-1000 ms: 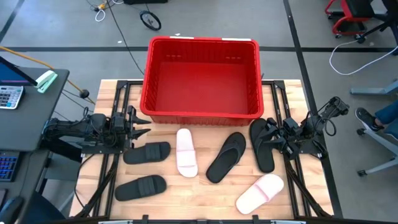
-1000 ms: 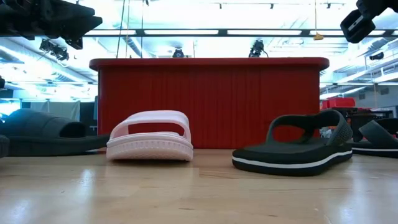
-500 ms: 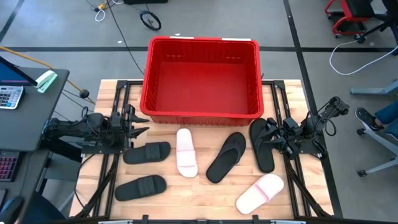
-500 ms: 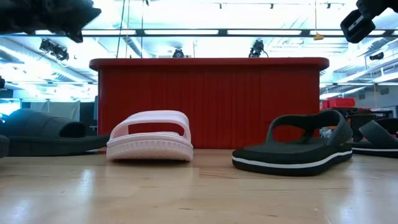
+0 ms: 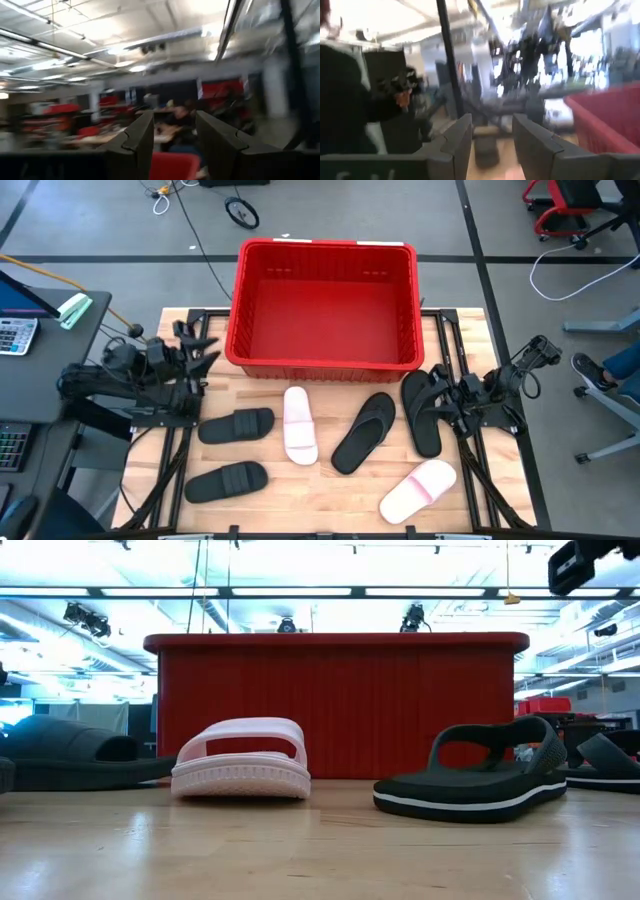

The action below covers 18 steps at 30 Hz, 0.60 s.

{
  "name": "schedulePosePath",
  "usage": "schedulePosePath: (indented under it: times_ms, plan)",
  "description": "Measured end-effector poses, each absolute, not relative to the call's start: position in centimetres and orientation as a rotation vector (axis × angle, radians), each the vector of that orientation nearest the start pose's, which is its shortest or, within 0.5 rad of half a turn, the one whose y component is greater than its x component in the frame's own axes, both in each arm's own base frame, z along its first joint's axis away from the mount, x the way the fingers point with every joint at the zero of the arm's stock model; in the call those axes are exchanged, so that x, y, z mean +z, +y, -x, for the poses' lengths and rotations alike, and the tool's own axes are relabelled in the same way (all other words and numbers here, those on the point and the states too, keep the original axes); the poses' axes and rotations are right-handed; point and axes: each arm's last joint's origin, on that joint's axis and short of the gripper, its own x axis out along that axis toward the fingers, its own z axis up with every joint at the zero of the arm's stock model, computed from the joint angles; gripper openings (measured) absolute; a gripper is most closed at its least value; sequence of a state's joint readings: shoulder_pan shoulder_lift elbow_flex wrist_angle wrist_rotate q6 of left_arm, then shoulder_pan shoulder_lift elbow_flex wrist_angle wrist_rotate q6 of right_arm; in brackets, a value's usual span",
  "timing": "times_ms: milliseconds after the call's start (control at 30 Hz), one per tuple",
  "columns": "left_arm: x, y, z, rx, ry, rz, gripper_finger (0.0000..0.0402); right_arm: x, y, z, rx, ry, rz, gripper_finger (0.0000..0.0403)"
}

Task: Pick and place slides into bin
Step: Put the right black slipper into the red bin

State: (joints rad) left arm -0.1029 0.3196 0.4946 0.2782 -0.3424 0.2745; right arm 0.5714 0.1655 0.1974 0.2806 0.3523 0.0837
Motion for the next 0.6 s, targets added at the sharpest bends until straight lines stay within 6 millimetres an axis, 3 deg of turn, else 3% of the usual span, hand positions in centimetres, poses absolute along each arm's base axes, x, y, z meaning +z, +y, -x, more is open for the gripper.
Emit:
schedulePosePath:
  times_ms: [100,200,367,467,600]
  plan:
    - [36.3,0.1,-9.6,0.331,-0.336,-0.283,0.0147,25.5,4.0,-8.0,0.22,-0.403,-0.135,0.0148]
    - [39.6,0.0,-10.3,0.336,-0.359,-0.29,0.0145,26.8,3.7,-7.3,0.206,-0.558,-0.045,0.0148]
    - [43.9,-0.1,-11.1,0.29,-0.451,-0.03,0.0151,27.7,3.7,-6.9,0.258,-0.682,-0.01,0.0148]
    - [45.7,-0.2,-11.4,0.26,-0.488,0.099,0.0153,27.7,4.2,-7.1,0.402,-0.679,-0.119,0.0148]
    - [46.7,-0.2,-11.9,0.266,-0.469,0.059,0.0148,27.3,4.8,-7.9,0.457,-0.618,-0.129,0.0148]
